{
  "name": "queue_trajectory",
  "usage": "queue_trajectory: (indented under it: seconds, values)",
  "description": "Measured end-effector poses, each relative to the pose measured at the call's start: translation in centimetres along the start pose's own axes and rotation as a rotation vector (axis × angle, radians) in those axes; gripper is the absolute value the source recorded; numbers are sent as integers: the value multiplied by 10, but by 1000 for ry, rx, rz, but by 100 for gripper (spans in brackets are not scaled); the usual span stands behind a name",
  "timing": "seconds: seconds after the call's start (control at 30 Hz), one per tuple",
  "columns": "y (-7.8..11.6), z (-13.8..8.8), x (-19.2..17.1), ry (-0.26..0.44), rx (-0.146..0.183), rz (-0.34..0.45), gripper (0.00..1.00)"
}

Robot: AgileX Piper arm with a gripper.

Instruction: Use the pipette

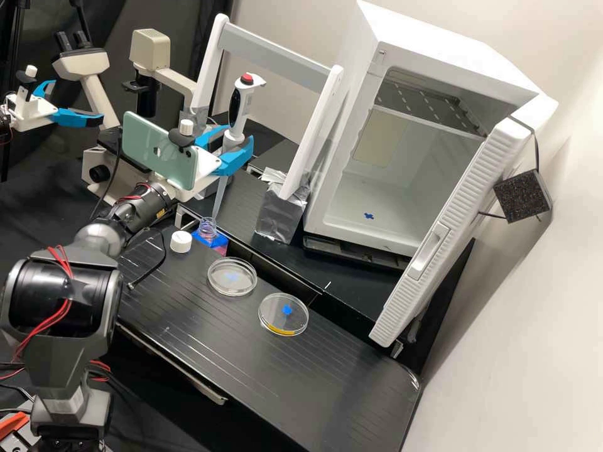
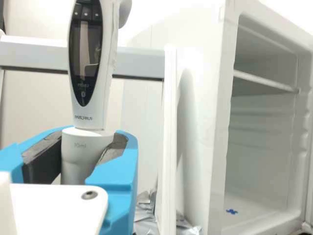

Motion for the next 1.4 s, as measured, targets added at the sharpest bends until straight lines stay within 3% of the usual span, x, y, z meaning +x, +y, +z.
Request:
queue_trajectory:
  seconds: [0.57,1.1,1.4]
  values:
    - [-20,7,-10,-16,28,-67,0]
    - [-57,28,-20,-67,-69,-179,0]
    - [-60,32,-21,-99,-66,-183,0]
